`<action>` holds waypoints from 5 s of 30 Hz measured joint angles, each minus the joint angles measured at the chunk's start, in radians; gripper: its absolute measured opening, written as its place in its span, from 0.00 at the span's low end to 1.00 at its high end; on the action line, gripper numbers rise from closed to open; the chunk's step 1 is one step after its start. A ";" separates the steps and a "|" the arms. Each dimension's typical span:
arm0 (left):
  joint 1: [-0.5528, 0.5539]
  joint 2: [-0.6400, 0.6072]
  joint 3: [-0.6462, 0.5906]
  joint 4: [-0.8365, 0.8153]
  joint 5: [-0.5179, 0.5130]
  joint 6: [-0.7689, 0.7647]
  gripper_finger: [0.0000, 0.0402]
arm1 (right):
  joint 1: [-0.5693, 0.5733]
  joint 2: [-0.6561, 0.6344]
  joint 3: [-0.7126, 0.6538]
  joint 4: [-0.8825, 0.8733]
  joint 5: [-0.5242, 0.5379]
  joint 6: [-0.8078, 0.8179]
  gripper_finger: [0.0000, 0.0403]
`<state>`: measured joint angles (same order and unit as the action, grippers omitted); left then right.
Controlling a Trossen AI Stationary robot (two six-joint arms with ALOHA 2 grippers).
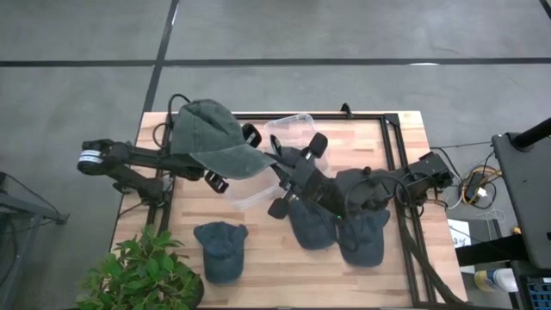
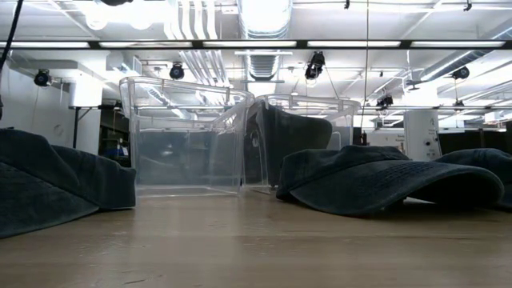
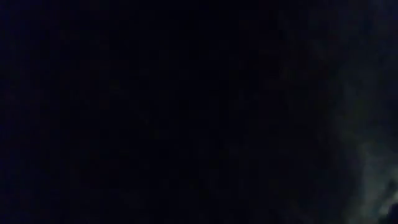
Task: Pick & Place hat
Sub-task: Put the dark green cap into the right transparent bin
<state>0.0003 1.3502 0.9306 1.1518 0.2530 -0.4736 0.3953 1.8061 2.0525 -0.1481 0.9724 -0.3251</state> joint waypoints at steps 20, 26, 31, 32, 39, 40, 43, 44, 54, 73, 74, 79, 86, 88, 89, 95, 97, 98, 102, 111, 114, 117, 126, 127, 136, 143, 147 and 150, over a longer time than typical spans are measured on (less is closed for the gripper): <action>0.055 -0.084 -0.001 -0.347 -0.007 -0.167 0.01 | 0.154 -0.024 0.003 0.116 0.354 -0.909 0.57; 0.140 -0.138 0.035 -0.549 -0.018 -0.245 0.01 | 0.188 -0.023 0.003 0.026 0.382 -0.889 0.57; 0.202 -0.172 0.038 -0.571 -0.006 -0.284 0.01 | 0.200 -0.019 -0.013 -0.035 0.421 -0.794 0.56; 0.217 -0.175 0.038 -0.574 0.003 -0.315 0.01 | 0.198 -0.019 -0.017 -0.065 0.435 -0.777 0.56; 0.277 -0.177 0.055 -0.713 0.192 -0.518 0.01 | 0.198 -0.019 -0.101 -0.349 0.458 -0.665 0.55; 0.279 -0.175 0.056 -0.750 0.211 -0.526 0.01 | 0.198 -0.019 -0.126 -0.386 0.471 -0.666 0.55; 0.280 -0.170 0.056 -0.825 0.256 -0.542 0.01 | 0.191 -0.019 -0.209 -0.472 0.487 -0.647 0.56; 0.280 -0.169 0.056 -0.843 0.268 -0.552 0.02 | 0.187 -0.019 -0.239 -0.488 0.493 -0.639 0.56; 0.264 -0.153 0.047 -0.995 0.296 -0.542 0.02 | 0.158 -0.019 -0.482 -0.493 0.531 -0.616 0.56; 0.169 -0.077 0.046 -1.096 0.277 -0.596 0.02 | 0.157 -0.019 -0.543 -0.490 0.574 -0.589 0.56; 0.162 -0.075 0.050 -1.097 0.279 -0.594 0.02 | 0.157 -0.019 -0.543 -0.490 0.573 -0.589 0.56; 0.130 -0.072 0.064 -1.095 0.283 -0.578 0.02 | 0.160 -0.019 -0.551 -0.492 0.573 -0.591 0.55; 0.124 -0.070 0.064 -1.095 0.287 -0.580 0.02 | 0.157 -0.019 -0.552 -0.492 0.573 -0.566 0.38; 0.124 -0.070 0.064 -1.091 0.294 -0.579 0.02 | 0.157 -0.019 -0.553 -0.493 0.574 -0.563 0.25; 0.124 -0.070 0.064 -1.089 0.297 -0.579 0.02 | 0.156 -0.019 -0.554 -0.497 0.576 -0.562 0.18; 0.124 -0.072 0.064 -1.066 0.307 -0.578 0.04 | 0.141 -0.017 -0.555 -0.474 0.598 -0.553 0.03; 0.124 -0.072 0.064 -1.065 0.299 -0.559 0.06 | 0.136 -0.017 -0.555 -0.471 0.600 -0.550 0.03; 0.124 -0.072 0.064 -1.065 0.296 -0.542 0.07 | 0.135 -0.017 -0.555 -0.471 0.600 -0.545 0.03; 0.124 -0.075 0.064 -1.057 0.265 -0.443 0.13 | 0.128 -0.017 -0.555 -0.468 0.600 -0.541 0.03; 0.128 -0.101 0.066 -1.037 0.205 -0.393 0.35 | 0.073 -0.017 -0.555 -0.462 0.594 -0.535 0.02; 0.131 -0.120 0.066 -1.041 0.197 -0.408 0.40 | 0.033 -0.018 -0.554 -0.462 0.595 -0.535 0.02; 0.131 -0.137 0.066 -1.074 0.206 -0.412 0.42 | 0.000 -0.030 -0.554 -0.466 0.592 -0.535 0.02; 0.127 -0.176 0.064 -1.203 0.232 -0.383 0.42 | -0.026 -0.105 -0.551 -0.463 0.604 -0.526 0.02; 0.127 -0.180 0.064 -1.207 0.233 -0.383 0.42 | -0.026 -0.107 -0.551 -0.463 0.603 -0.521 0.02; 0.107 -0.249 0.064 -1.195 0.234 -0.362 0.42 | -0.063 -0.122 -0.552 -0.484 0.602 -0.492 0.02; 0.105 -0.331 0.064 -1.106 0.228 -0.343 0.42 | -0.121 -0.128 -0.618 -0.504 0.601 -0.432 0.02; 0.106 -0.375 0.064 -1.073 0.223 -0.333 0.42 | -0.126 -0.137 -0.701 -0.508 0.601 -0.339 0.02; 0.106 -0.392 0.064 -1.073 0.216 -0.315 0.42 | -0.122 -0.137 -0.766 -0.510 0.597 -0.330 0.02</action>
<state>0.1062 0.9581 0.9947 0.0792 0.4689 -0.7882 0.2735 1.6688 1.2869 -0.6580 1.5696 -0.6547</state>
